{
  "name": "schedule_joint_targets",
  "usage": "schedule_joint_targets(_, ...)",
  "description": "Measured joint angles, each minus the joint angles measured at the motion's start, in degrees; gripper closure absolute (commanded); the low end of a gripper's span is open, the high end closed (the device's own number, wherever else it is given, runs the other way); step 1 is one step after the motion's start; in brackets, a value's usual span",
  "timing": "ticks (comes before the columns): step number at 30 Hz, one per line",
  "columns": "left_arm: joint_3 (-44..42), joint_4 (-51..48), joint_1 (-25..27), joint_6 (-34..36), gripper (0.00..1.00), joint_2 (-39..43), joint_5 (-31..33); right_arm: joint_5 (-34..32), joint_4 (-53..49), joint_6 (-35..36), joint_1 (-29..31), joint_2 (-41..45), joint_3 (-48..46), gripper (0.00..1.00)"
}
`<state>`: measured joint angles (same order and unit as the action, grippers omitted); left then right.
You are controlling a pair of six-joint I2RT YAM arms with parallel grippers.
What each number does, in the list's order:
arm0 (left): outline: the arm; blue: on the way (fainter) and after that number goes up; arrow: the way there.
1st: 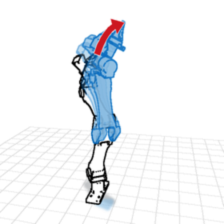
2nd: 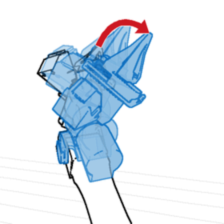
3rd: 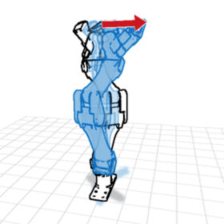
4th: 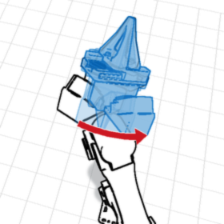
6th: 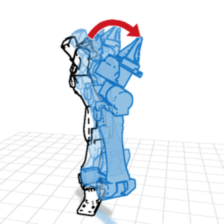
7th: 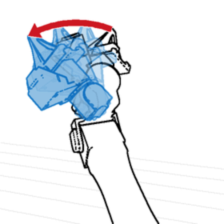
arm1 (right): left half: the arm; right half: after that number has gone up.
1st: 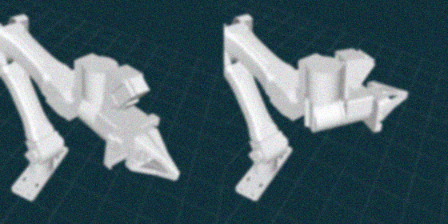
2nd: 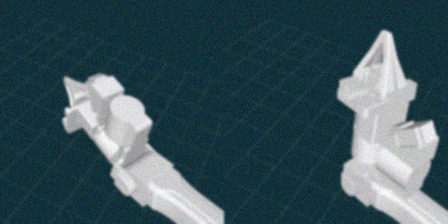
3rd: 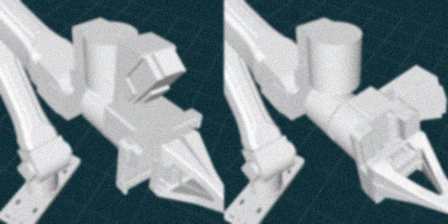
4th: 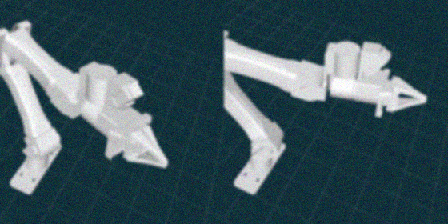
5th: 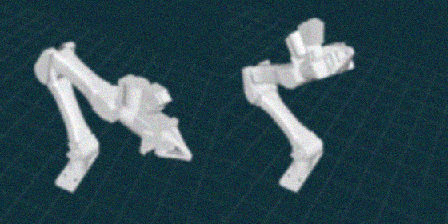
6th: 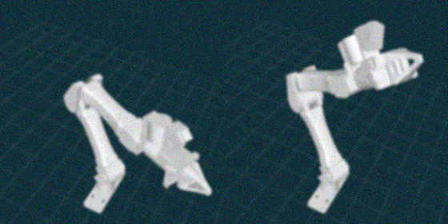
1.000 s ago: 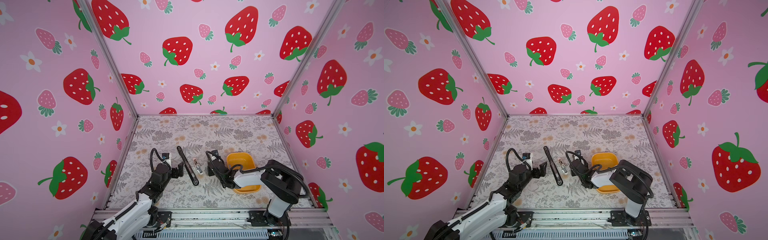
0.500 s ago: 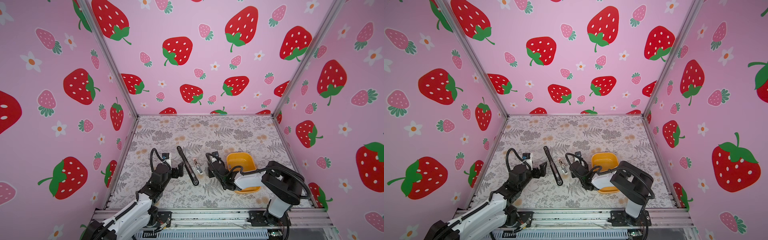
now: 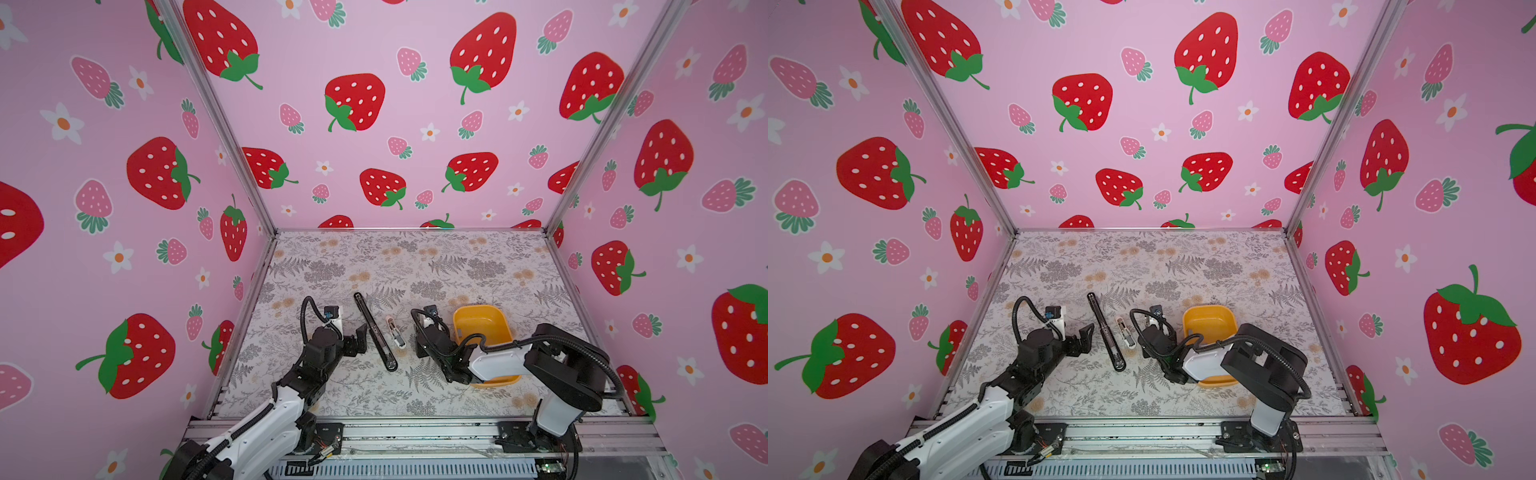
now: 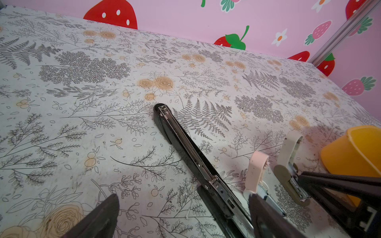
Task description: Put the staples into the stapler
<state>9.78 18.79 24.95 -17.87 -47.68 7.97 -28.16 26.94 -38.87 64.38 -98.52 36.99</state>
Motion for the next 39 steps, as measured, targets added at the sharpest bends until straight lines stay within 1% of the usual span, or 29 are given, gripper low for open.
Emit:
schedule_joint_targets(7, 0.0, 0.0, 0.0, 0.0, 0.01, -0.04, 0.0, 0.04, -1.22, -0.35, 0.15, 0.02, -0.33, 0.72)
schedule_joint_targets(12, 0.0, 0.0, 0.0, 0.0, 0.01, -0.04, 0.0, 0.15, -2.64, -0.22, 0.39, 0.07, -0.79, 0.67)
schedule_joint_targets(23, 0.0, 0.02, 0.0, 0.0, 0.01, -0.22, 0.0, 0.11, -3.13, 0.13, 0.39, 3.8, -0.92, 0.63)
schedule_joint_targets(35, 0.0, 0.0, 0.0, 0.0, 0.01, -1.44, 0.02, -0.98, -3.87, 1.07, 1.18, 10.99, -3.87, 0.62)
schedule_joint_targets(39, 0.02, 0.0, 0.0, -0.02, 0.01, -2.01, 0.02, -1.27, -3.91, 1.68, 1.97, 12.52, -4.74, 0.59)
